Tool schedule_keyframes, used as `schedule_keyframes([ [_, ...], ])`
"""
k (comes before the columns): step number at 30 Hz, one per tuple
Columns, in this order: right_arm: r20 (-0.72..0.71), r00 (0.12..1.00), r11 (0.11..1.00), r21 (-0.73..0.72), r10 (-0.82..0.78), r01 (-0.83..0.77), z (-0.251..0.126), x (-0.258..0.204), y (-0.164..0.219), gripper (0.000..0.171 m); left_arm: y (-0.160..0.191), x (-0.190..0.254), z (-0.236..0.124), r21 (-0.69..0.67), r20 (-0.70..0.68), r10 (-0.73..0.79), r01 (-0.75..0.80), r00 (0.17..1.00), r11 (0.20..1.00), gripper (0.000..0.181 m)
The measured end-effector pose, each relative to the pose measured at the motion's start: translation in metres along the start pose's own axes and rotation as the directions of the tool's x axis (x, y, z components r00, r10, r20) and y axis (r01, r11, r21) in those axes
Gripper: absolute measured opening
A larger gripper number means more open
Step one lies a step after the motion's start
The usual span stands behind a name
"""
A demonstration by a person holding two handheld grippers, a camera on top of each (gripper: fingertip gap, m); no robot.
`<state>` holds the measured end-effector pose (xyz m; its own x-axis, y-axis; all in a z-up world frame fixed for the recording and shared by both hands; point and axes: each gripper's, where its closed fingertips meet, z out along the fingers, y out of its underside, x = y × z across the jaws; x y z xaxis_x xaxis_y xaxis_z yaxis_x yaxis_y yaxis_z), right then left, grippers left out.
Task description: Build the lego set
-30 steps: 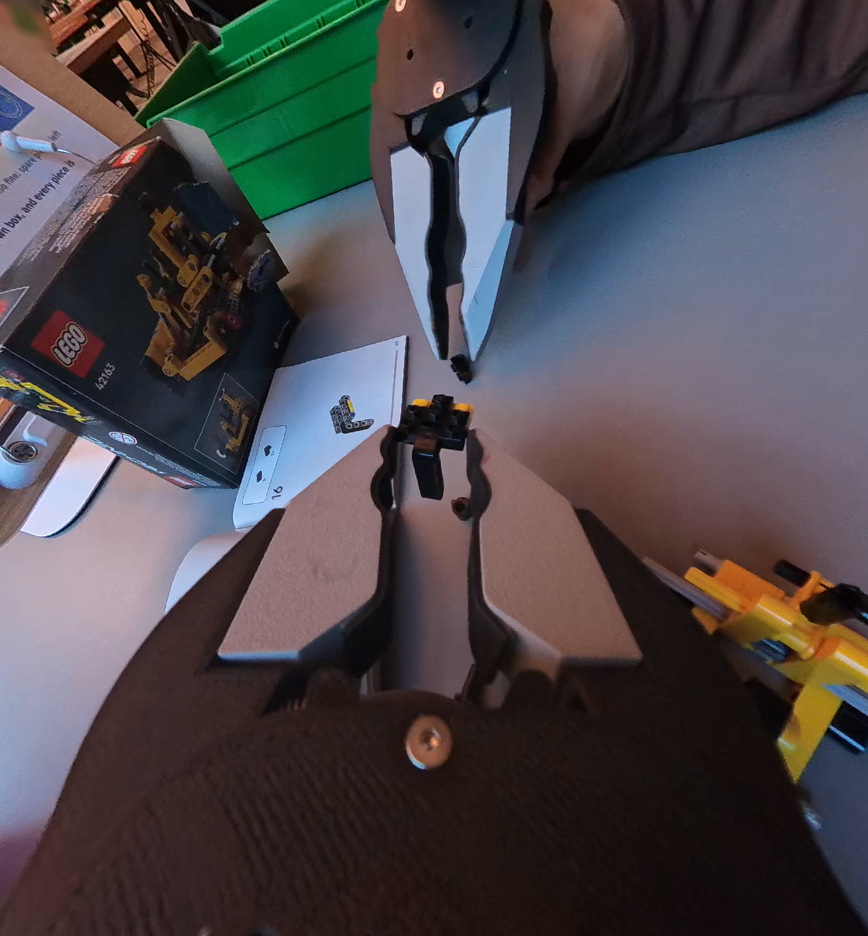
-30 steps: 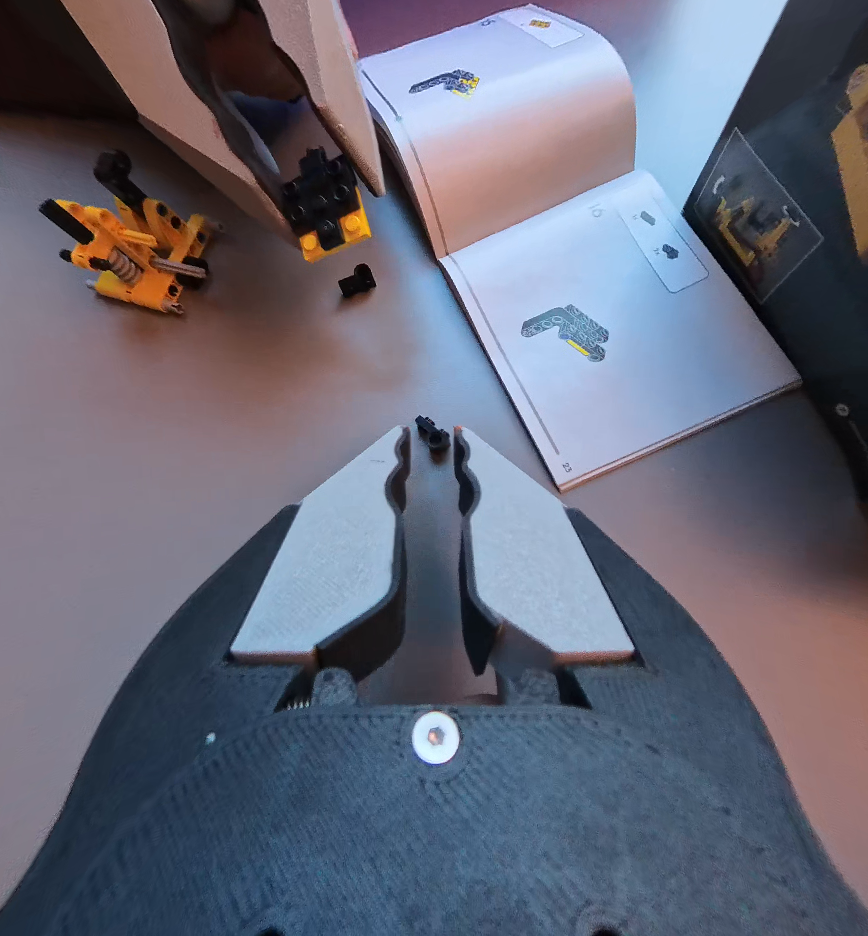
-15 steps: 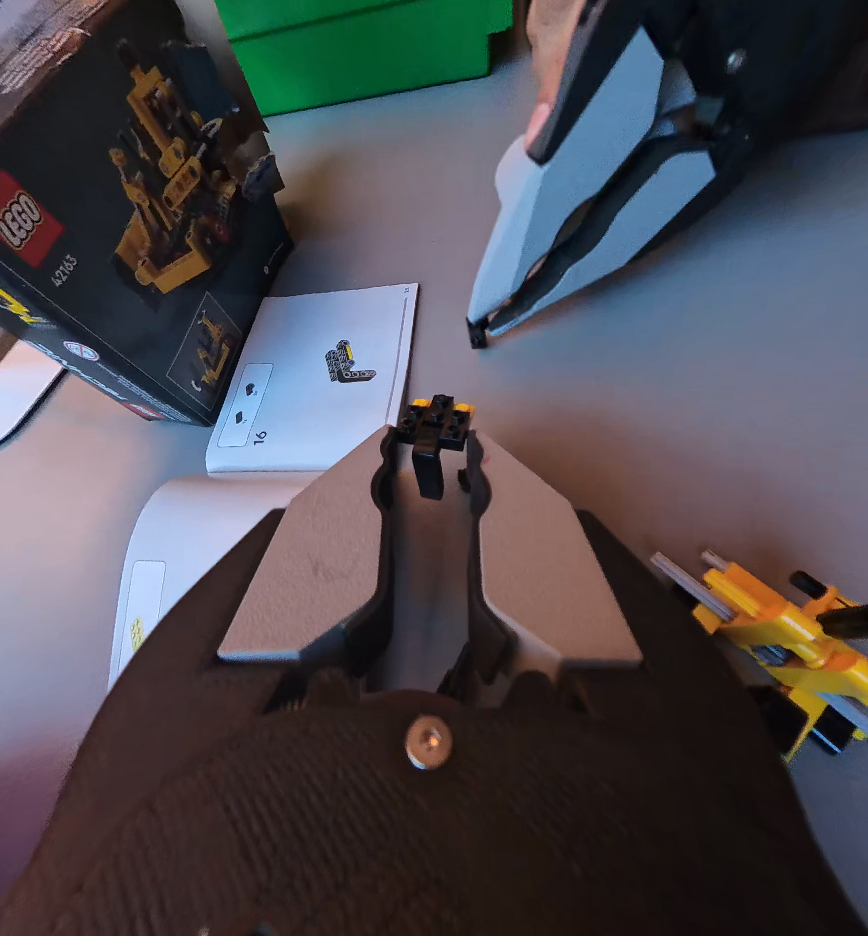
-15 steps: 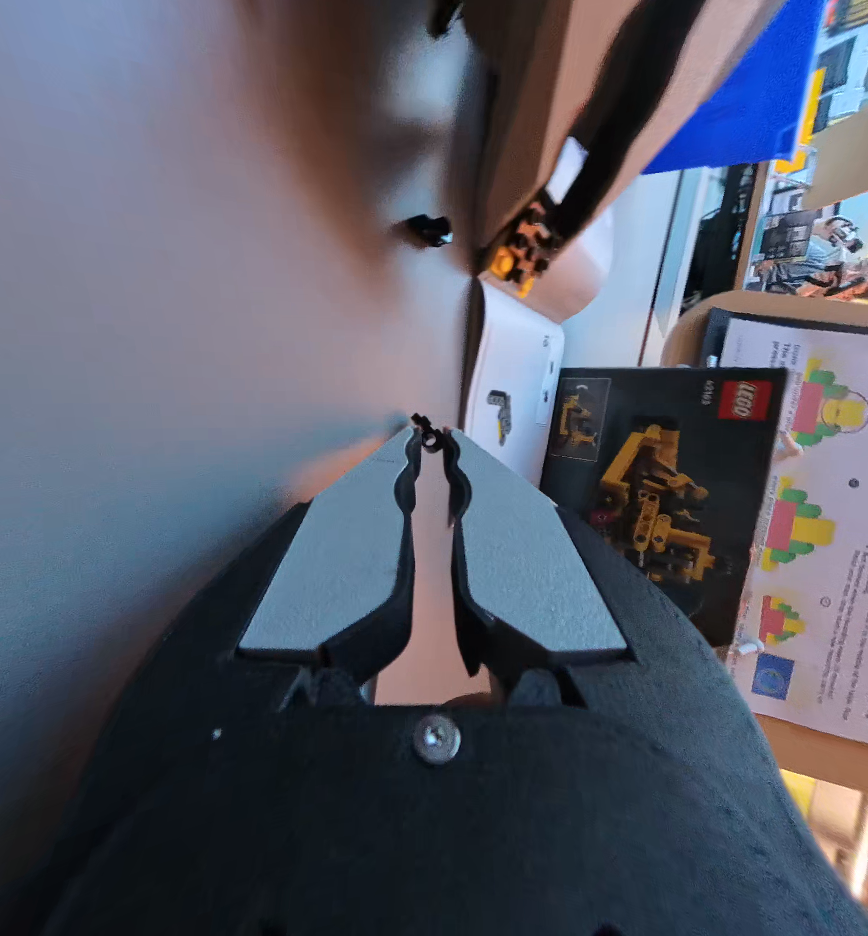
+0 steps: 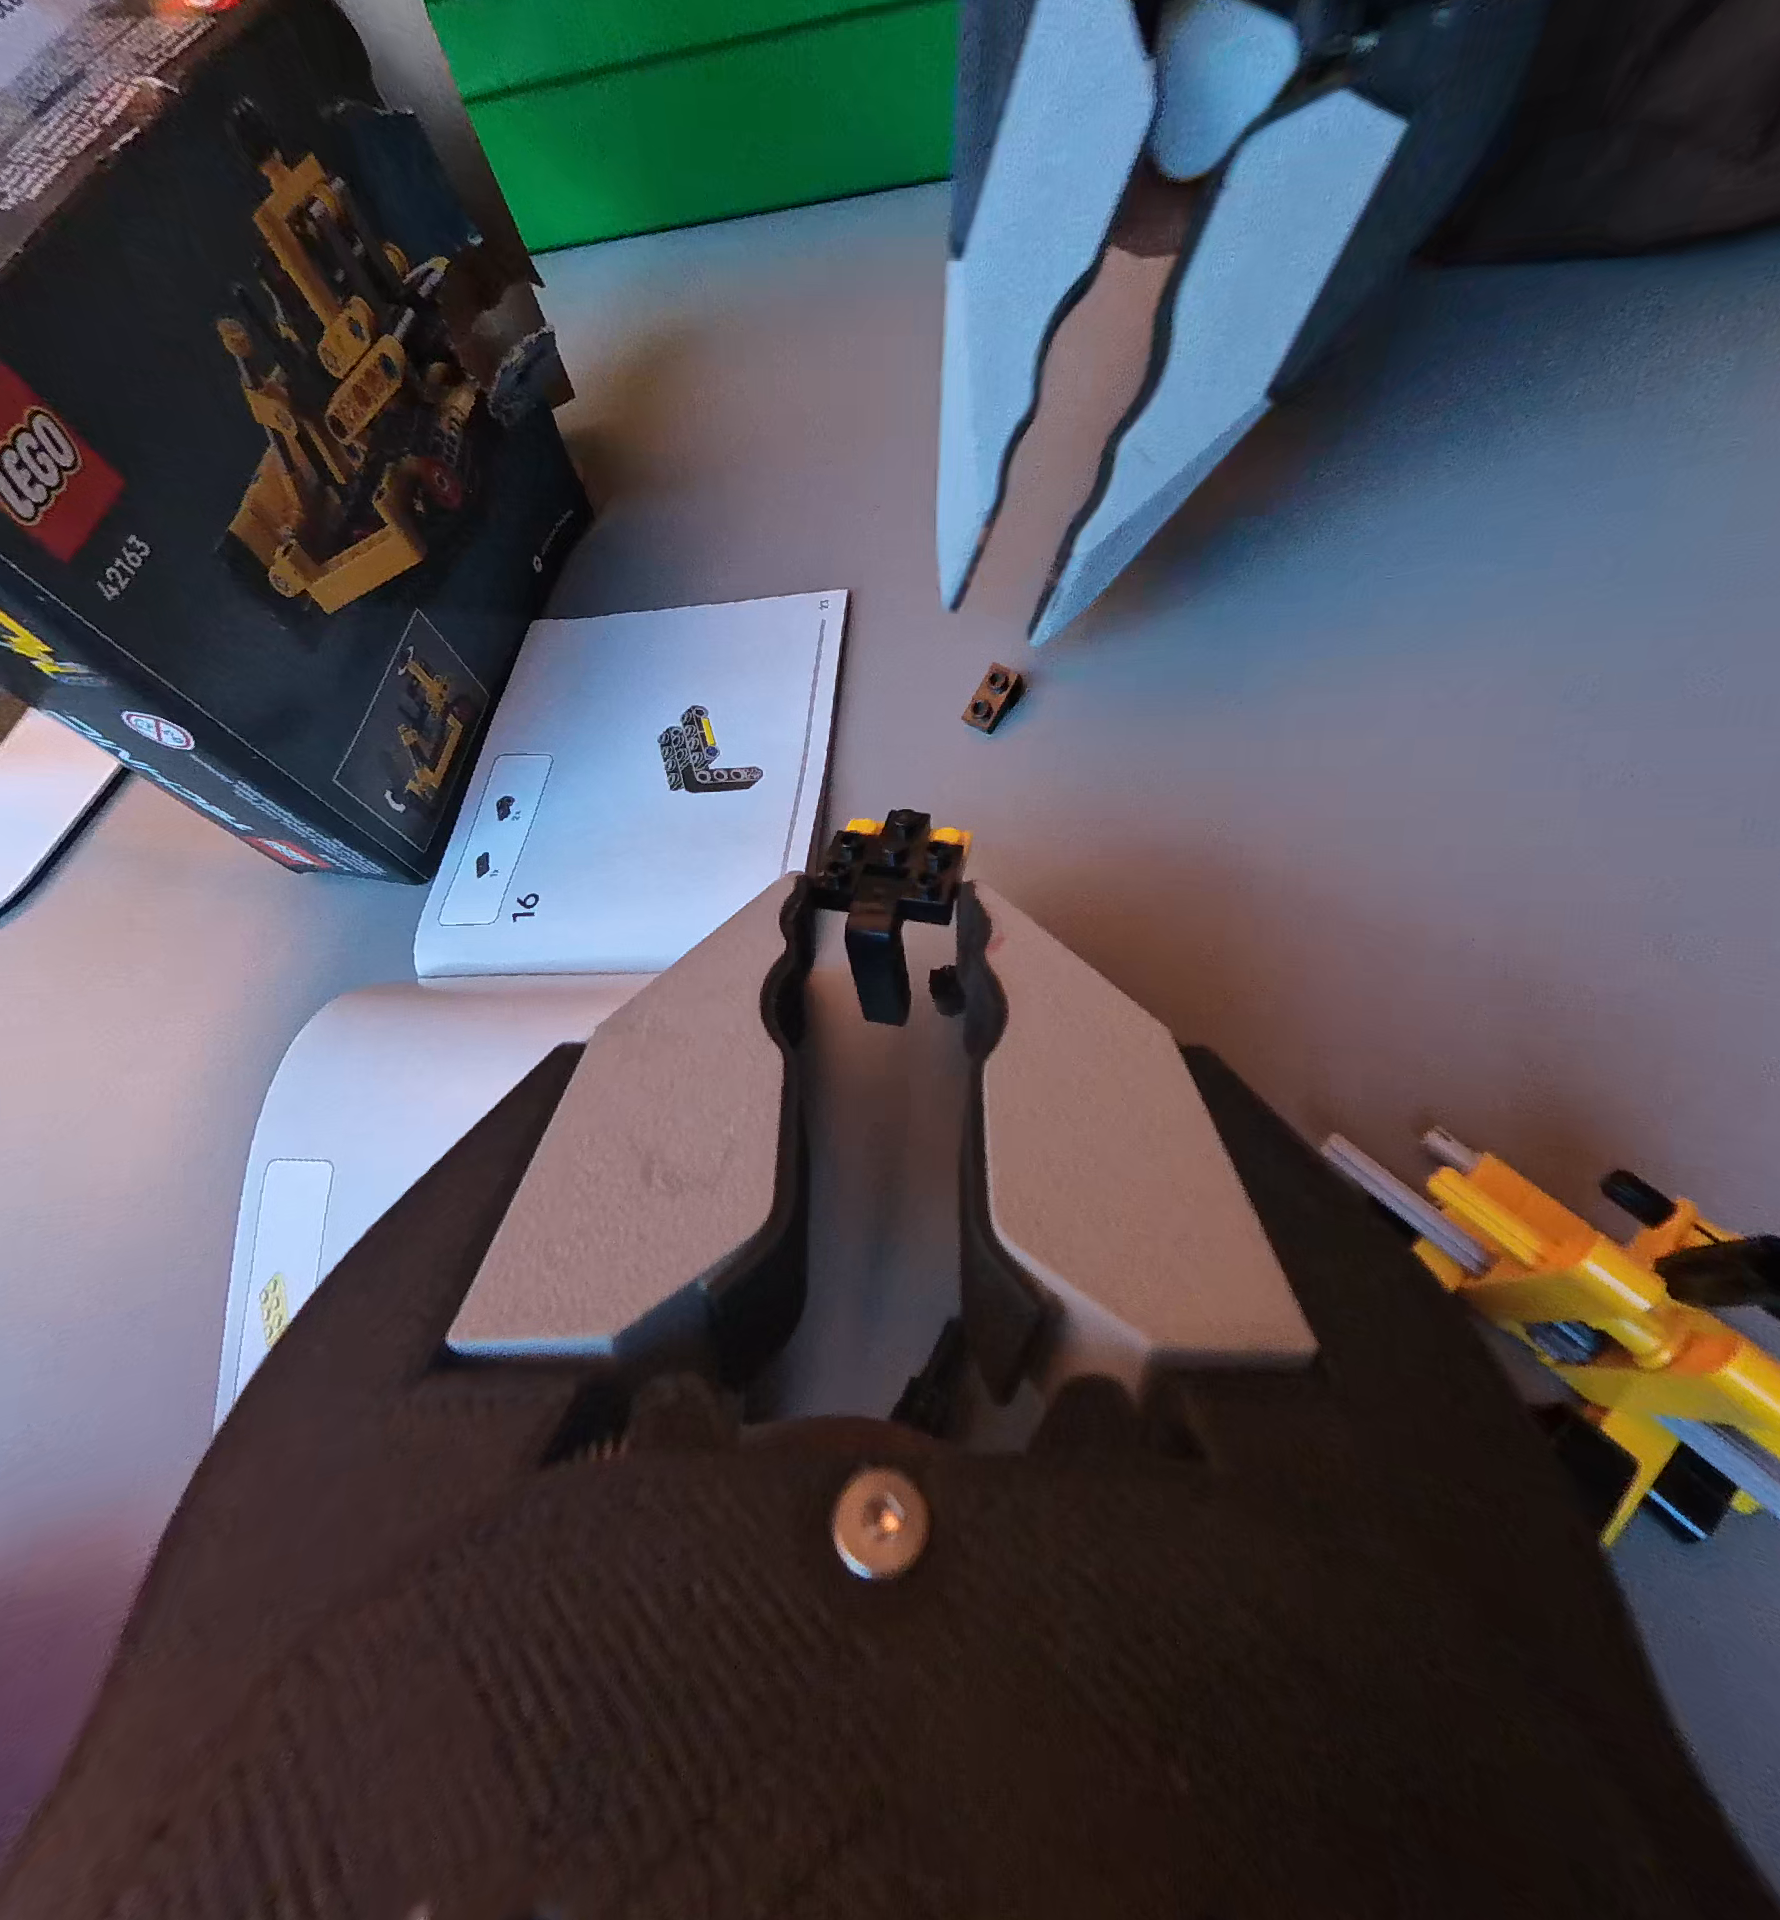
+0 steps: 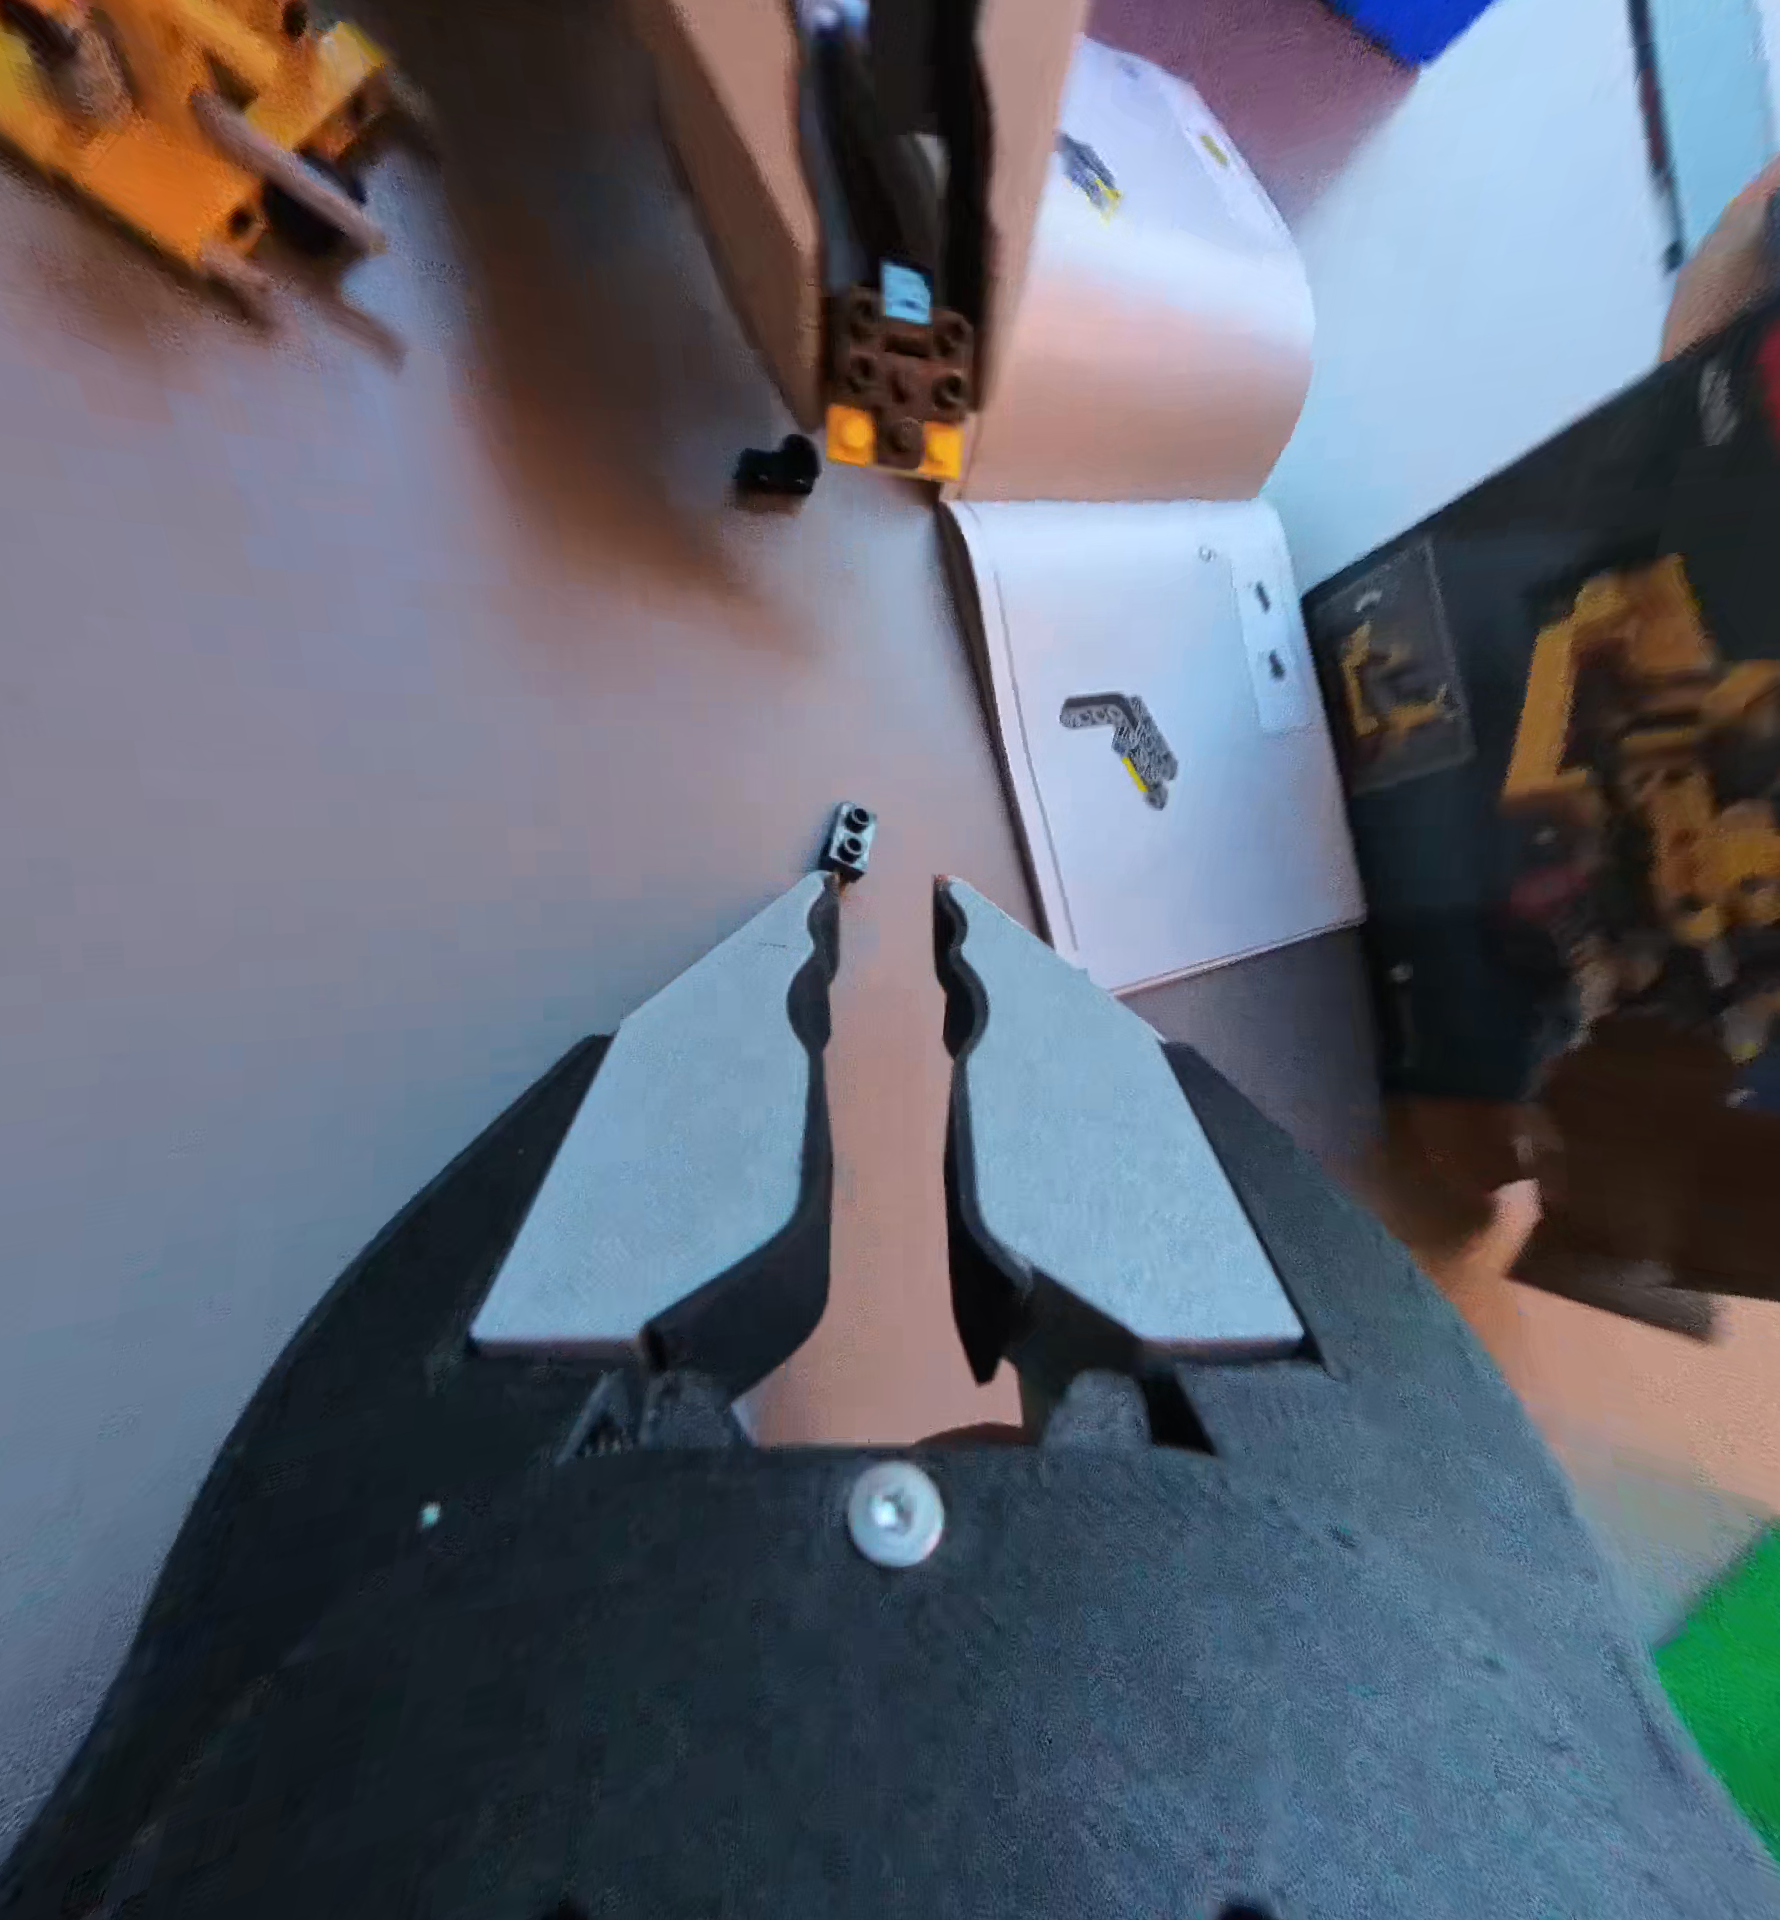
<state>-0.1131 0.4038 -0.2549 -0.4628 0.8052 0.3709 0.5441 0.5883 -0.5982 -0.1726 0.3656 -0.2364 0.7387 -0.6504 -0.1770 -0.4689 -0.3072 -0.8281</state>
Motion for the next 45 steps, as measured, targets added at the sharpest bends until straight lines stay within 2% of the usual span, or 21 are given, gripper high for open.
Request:
schedule_keyframes([
  [1, 0.035, 0.998, 0.998, 0.009, 0.055, -0.055, 0.002, -0.001, 0.001, 0.018, 0.000, 0.000, 0.000, -0.001, 0.000, 0.003, -0.003, 1.000, 1.000, 0.024],
  [4, 0.109, 0.981, 0.986, 0.032, 0.158, -0.163, 0.007, -0.004, -0.001, 0.018, -0.001, 0.001, 0.000, 0.004, -0.003, 0.017, -0.017, 1.000, 1.000, 0.024],
  [7, 0.138, 0.972, 0.978, 0.058, 0.189, -0.199, 0.010, -0.005, -0.006, 0.012, -0.001, 0.002, 0.000, 0.007, -0.009, 0.021, -0.021, 1.000, 1.000, 0.024],
  [10, 0.166, 0.962, 0.974, 0.025, 0.217, -0.224, 0.015, -0.009, -0.001, 0.005, -0.002, 0.004, 0.000, 0.014, -0.019, 0.032, -0.032, 0.999, 0.999, 0.024],
  [14, 0.180, 0.961, 0.974, 0.044, 0.212, -0.223, 0.014, -0.010, -0.004, 0.004, -0.006, 0.006, -0.001, 0.036, -0.021, 0.048, -0.047, 0.999, 0.998, 0.024],
  [21, 0.211, 0.958, 0.903, 0.341, 0.196, -0.260, -0.011, -0.006, -0.058, 0.005, -0.017, 0.011, -0.005, 0.114, -0.077, 0.004, 0.005, 0.997, 0.994, 0.024],
  [25, 0.226, 0.951, 0.871, 0.397, 0.213, -0.289, -0.018, -0.004, -0.070, 0.005, -0.023, 0.012, -0.008, 0.153, -0.104, -0.037, 0.053, 0.994, 0.987, 0.024],
  [34, 0.260, 0.935, 0.860, 0.389, 0.242, -0.331, -0.015, -0.006, -0.077, 0.005, -0.030, 0.014, -0.009, 0.190, -0.120, -0.065, 0.087, 0.991, 0.978, 0.024],
  [41, 0.247, 0.938, 0.869, 0.374, 0.245, -0.325, -0.013, -0.006, -0.077, 0.005, -0.028, 0.016, -0.006, 0.165, -0.130, -0.090, 0.111, 0.987, 0.980, 0.024],
  [45, 0.247, 0.935, 0.882, 0.338, 0.253, -0.328, -0.006, -0.009, -0.073, 0.005, -0.023, 0.015, -0.004, 0.121, -0.148, -0.166, 0.184, 0.975, 0.975, 0.024],
])
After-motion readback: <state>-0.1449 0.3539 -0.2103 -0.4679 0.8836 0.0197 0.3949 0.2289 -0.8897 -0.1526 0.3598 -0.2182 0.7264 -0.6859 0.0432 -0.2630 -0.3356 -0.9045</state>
